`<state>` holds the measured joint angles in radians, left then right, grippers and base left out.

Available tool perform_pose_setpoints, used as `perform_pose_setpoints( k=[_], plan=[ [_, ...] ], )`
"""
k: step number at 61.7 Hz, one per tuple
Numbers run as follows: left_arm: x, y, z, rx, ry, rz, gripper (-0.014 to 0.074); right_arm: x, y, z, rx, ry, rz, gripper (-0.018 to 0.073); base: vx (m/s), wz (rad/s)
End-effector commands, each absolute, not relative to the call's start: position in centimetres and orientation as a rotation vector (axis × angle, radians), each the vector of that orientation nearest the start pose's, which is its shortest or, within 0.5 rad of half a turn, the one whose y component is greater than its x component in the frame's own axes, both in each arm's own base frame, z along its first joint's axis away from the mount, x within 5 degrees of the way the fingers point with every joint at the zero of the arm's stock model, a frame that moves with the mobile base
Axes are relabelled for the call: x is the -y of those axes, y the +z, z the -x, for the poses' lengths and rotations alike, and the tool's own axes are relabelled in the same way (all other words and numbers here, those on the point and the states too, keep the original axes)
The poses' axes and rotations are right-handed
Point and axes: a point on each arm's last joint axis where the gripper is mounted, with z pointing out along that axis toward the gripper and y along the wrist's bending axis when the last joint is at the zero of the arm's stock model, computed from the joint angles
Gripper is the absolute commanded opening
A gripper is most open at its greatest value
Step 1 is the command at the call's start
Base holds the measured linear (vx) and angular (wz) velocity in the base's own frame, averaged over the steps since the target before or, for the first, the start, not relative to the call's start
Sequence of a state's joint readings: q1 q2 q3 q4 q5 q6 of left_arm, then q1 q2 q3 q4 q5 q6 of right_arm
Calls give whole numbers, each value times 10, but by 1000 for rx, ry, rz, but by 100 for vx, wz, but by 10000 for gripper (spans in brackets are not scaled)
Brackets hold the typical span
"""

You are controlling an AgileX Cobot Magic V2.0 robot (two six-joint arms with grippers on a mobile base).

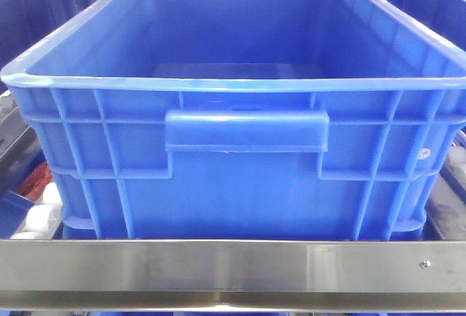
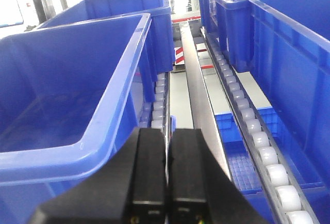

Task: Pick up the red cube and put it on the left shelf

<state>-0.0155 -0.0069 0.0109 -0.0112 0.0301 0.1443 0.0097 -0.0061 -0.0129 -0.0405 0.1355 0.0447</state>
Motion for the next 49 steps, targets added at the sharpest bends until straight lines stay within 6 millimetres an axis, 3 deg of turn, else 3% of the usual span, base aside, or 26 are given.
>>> perform_pose_setpoints(
  k=[1,49],
  plan=[
    [1,208,-57,-1452,89,-108,106,-1,215,-54,-1447,-1,16,50,0,0],
    [1,208,-57,-1452,89,-108,106,0,213,-54,-1465,-2,16,50,0,0]
  ],
)
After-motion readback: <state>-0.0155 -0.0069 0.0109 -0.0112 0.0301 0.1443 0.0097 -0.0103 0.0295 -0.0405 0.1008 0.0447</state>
